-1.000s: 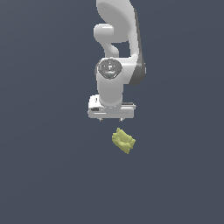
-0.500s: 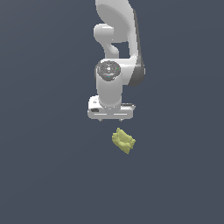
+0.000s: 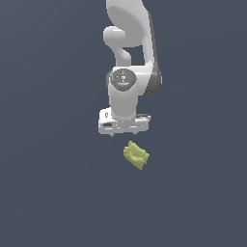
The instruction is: Pick up the object and move it to a goal position.
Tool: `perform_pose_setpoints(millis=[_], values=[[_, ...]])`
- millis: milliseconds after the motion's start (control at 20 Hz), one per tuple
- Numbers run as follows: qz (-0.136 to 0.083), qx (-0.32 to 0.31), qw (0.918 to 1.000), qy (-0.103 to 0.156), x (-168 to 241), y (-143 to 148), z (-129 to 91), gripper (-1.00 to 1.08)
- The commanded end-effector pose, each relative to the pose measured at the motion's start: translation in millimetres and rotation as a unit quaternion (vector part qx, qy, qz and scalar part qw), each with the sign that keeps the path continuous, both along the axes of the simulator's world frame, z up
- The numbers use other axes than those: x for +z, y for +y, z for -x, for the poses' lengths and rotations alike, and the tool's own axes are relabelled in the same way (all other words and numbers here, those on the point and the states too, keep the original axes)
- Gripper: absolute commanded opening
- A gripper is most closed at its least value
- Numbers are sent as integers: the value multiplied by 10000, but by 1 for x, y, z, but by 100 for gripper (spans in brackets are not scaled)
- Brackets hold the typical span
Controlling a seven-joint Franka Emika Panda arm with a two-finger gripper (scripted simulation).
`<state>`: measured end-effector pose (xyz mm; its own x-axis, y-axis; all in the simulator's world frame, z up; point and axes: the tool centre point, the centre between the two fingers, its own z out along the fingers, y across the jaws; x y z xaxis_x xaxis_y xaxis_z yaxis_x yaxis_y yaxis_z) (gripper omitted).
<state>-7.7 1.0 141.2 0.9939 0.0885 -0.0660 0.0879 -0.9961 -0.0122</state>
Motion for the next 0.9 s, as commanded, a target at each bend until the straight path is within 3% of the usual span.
perform_pose_setpoints(millis=[0, 400, 850], values=[[-6, 242, 9997, -18, 0, 3, -4, 100], [-36, 1376, 9904, -108, -2, 19, -24, 100], [-73, 2748, 9612, -226, -4, 40, -48, 100]])
